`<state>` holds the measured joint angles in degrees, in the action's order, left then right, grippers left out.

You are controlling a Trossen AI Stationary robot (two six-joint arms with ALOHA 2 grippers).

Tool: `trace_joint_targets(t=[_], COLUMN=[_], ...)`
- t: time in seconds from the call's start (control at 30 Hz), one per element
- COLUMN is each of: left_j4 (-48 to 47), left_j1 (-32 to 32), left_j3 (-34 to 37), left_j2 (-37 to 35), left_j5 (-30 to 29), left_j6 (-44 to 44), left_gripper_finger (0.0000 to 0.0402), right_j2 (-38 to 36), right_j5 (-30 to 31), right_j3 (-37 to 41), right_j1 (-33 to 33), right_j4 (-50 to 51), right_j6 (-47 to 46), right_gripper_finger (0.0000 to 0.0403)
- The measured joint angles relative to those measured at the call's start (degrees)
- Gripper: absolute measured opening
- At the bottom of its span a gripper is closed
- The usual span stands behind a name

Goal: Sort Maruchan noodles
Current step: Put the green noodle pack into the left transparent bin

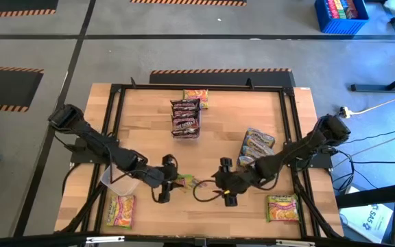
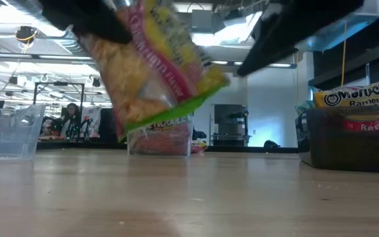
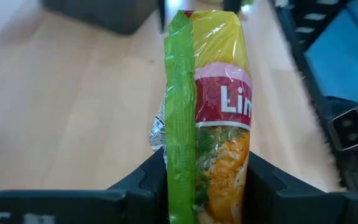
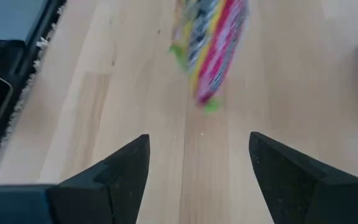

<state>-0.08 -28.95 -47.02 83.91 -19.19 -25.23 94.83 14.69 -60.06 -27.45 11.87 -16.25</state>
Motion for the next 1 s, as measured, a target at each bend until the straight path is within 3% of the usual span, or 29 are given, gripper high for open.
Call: trace_joint_targets(t=[0.17, 0.4, 0.7, 0.87, 1.0], left_j4=[3.55, 15.48, 22.9, 37.66, 50.13], left_j1=[-3.13, -7.02, -11.41, -14.1, -14.55], left_j3=[6.58, 11.63, 16.98, 20.0, 21.66], left_j2=[-0.73, -0.76, -2.01, -3.33, -2.75], left_j5=[-3.47, -10.07, -22.91, -27.6, -25.59], left_j6=[-6.22, -3.04, -3.12, 5.94, 14.62], left_gripper_finger=[0.012, 0.012, 0.0119, 0.0119, 0.0119], right_j2=[0.07, 0.07, 3.98, 7.9, 10.21], right_j5=[-1.82, -2.22, -1.68, 1.91, 4.92], right_j3=[7.9, 12.23, 12.31, 12.29, 12.29], right_j1=[0.53, 1.39, 1.19, 1.23, 1.23], right_j4=[-13.92, -28.26, -34.05, -41.67, -49.99], right_j6=[0.08, 0.3, 3.21, 3.87, 6.26], right_gripper_finger=[0.0257, 0.0257, 0.0257, 0.0257, 0.0257])
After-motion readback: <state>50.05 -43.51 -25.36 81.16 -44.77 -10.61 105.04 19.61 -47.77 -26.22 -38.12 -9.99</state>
